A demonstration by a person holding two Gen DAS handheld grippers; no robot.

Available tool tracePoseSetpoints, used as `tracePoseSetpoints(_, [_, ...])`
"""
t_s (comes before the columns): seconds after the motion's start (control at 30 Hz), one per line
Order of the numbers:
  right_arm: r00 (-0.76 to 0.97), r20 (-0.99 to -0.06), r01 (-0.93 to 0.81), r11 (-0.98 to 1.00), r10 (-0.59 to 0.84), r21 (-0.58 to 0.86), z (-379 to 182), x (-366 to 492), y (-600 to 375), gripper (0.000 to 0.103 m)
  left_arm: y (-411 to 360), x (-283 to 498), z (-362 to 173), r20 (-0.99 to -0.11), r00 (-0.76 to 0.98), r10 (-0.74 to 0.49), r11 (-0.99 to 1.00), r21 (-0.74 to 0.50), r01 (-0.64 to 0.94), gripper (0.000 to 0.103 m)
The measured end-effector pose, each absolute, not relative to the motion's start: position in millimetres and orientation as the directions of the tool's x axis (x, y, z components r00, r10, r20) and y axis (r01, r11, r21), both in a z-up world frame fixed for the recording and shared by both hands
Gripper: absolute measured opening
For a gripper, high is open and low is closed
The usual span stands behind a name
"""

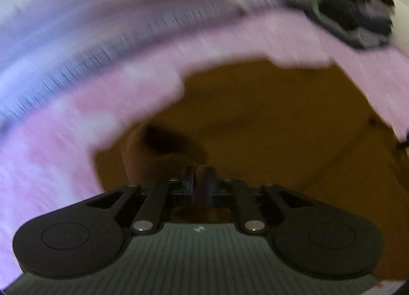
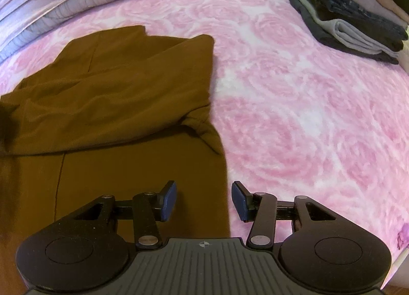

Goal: Fold large clothes

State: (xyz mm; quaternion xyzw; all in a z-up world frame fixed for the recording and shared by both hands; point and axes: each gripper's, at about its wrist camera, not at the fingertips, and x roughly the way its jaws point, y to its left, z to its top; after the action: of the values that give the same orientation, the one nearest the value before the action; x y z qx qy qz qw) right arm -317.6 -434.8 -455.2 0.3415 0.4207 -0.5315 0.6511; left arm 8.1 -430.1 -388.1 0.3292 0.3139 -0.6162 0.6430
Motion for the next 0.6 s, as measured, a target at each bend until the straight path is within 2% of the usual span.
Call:
tracePoseSetpoints(0.07, [0.08,-0.911,0.979,0.202,-0.404,-0.004,-454.0,-323.1,-436.7,0.045,-429.3,13.9,-403.4,-0.852,-0.019,-0.523,0.057,-0.057,0.997,0.016])
tracePoseSetpoints(0.17, [0.069,-0.91,0.981,0.193,-0.409,-0.012,-453.9,-332.9,-440.3,0.045,-420.5,34.7,-392.2,-0.826,-0.095,-0.556,0.13,-0.2,0.971,0.027])
tracePoseSetpoints(0.23, [0.071,-0.908,0.984,0.178,-0.414,-0.004,-453.1,-338.0,-442.7,0.045,-409.1,48.6,-370.3,-0.754,-0.19,-0.628,0.107,-0.326,0.939,0.027])
tracePoseSetpoints(0.3, [0.081,-0.905,0.987,0.16,-0.417,0.015,-451.8,-339.5,-445.4,0.045,-400.0,61.9,-350.1,-0.687,-0.221,-0.692,0.084,-0.38,0.921,0.027])
tracePoseSetpoints(0.43, [0.143,-0.887,0.98,0.187,-0.44,0.066,-450.9,-325.8,-453.1,0.045,-413.5,78.2,-351.6,-0.665,-0.11,-0.739,0.183,-0.355,0.917,0.027])
tracePoseSetpoints(0.5, [0.162,-0.875,0.973,0.22,-0.457,0.065,-452.5,-312.0,-460.6,0.045,-434.1,75.7,-372.9,-0.713,-0.104,-0.693,0.201,-0.33,0.922,0.027])
tracePoseSetpoints(0.6, [0.185,-0.851,0.964,0.257,-0.492,0.061,-454.5,-294.3,-475.7,0.045,-460.6,56.4,-410.3,-0.8,-0.035,-0.599,0.198,-0.19,0.961,0.021])
